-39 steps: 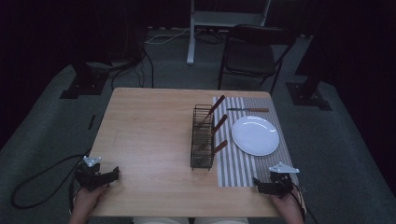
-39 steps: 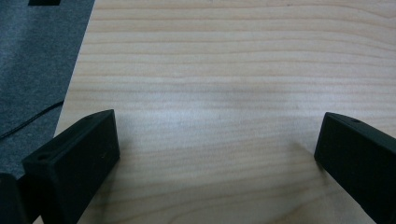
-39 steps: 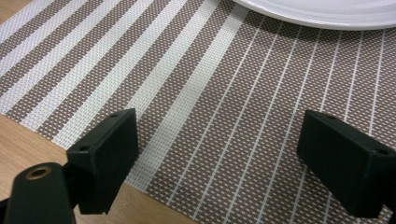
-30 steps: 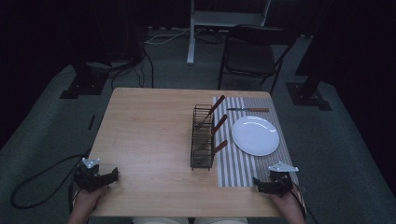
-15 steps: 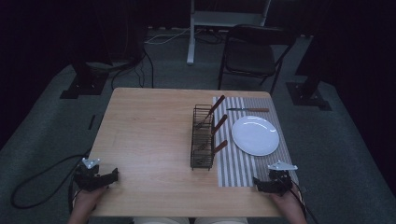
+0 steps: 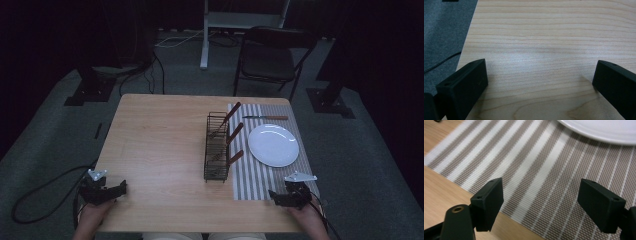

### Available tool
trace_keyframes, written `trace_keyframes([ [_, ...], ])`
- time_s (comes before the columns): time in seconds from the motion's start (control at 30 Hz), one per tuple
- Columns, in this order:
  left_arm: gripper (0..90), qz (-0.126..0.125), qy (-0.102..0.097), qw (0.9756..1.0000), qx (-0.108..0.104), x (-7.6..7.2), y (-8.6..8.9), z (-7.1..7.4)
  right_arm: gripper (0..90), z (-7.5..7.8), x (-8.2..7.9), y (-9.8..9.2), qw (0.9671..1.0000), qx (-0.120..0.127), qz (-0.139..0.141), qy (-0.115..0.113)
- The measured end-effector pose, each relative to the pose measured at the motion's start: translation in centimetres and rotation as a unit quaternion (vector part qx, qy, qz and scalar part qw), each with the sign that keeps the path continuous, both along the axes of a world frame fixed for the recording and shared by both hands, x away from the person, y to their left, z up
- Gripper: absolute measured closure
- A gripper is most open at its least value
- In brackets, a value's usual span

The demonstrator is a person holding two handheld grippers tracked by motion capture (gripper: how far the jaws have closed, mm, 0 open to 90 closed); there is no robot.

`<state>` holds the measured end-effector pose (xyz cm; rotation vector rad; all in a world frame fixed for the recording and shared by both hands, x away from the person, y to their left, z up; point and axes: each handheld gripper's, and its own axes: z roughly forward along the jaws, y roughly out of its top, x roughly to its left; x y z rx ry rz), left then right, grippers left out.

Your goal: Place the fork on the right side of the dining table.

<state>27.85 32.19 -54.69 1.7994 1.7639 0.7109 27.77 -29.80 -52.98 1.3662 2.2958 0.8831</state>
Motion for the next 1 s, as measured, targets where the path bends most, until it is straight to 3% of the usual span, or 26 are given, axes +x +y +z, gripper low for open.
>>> trace_keyframes([
  [0.37, 0.3, 0.000, 0.000, 1.0000, 0.000, 0.0, 0.0, 0.0, 23.5, 2.9, -0.2, 2.5, 0.9984, 0.024, 0.043, -0.028],
  [0.6, 0.3, 0.000, 0.000, 1.0000, 0.000, 0.0, 0.0, 0.0, 24.5, 4.9, -0.4, 4.5, 0.9952, 0.040, 0.075, -0.049],
  [1.0, 0.3, 0.000, 0.000, 1.0000, 0.000, 0.0, 0.0, 0.0, 27.1, 7.0, -0.4, 7.1, 0.9905, 0.057, 0.098, -0.078],
])
